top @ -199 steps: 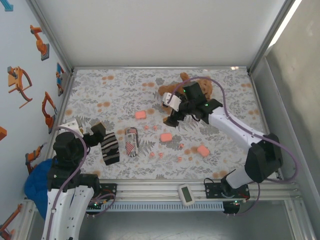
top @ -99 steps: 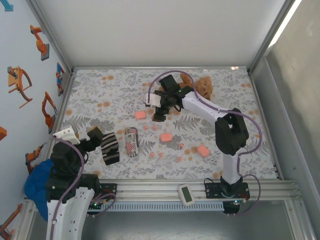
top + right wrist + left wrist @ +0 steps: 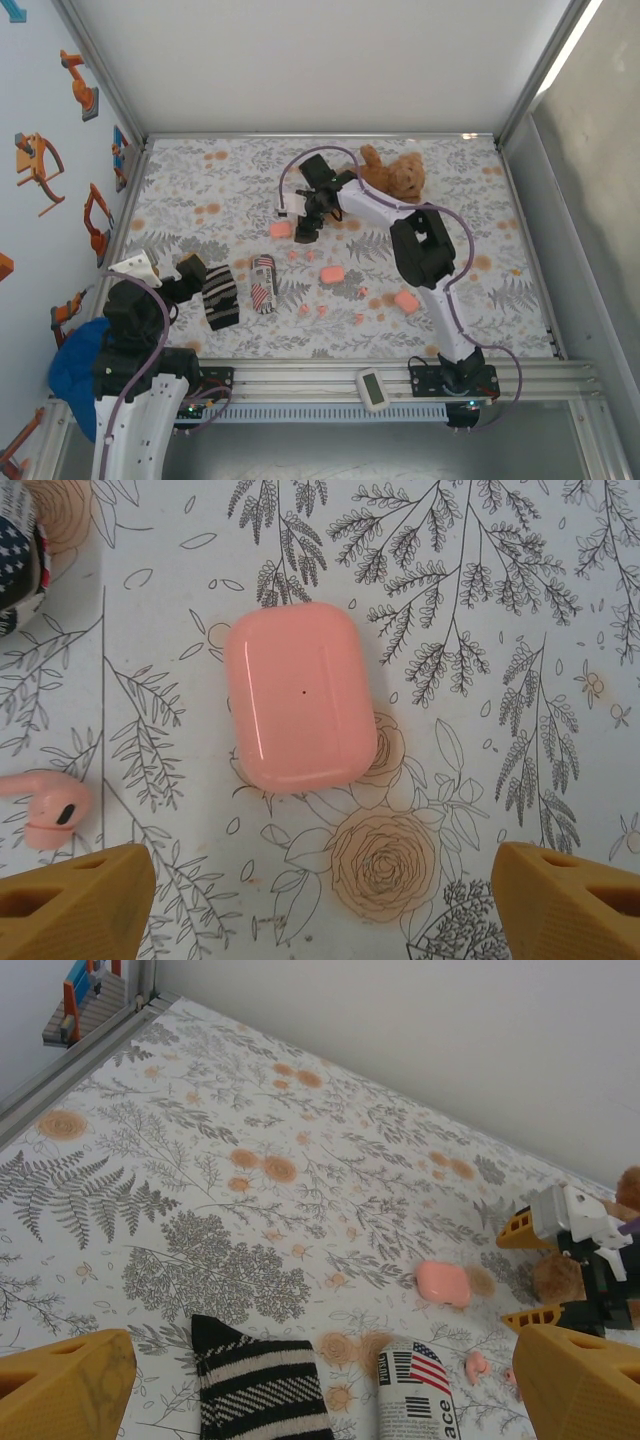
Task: Insert the wireless bluetooth earbuds into the charging case
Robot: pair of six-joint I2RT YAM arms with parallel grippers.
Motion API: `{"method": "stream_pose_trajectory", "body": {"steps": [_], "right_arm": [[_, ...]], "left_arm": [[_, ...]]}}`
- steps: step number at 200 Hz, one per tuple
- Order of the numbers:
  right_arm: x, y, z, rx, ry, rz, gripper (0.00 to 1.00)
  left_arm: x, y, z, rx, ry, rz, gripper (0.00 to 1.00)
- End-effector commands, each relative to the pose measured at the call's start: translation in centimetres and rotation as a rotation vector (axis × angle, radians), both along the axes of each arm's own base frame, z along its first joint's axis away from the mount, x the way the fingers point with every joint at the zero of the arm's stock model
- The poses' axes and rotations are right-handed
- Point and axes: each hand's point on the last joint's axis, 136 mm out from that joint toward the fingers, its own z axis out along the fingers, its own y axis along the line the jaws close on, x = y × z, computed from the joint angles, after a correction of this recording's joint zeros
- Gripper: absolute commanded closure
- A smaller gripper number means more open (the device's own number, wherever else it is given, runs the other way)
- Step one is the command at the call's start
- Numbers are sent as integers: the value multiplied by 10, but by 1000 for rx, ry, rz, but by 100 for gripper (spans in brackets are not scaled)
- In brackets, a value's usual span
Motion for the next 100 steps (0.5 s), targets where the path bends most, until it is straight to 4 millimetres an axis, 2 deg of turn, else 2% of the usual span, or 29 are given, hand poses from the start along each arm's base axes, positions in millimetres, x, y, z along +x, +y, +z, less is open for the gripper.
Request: {"method": "stream_pose_trajectory", "body": {"steps": [1,61,100], "right_arm": [[-2,13,1,14,21,34,17],[-2,30,-14,27,76,66,20],[-6,34,-28,1,97,86,22]], "left_arm": [[1,0,-4,-6,13,3,4],[1,1,-4,-3,16,10,4],[2,1,-7,-1,27,11,4]]}}
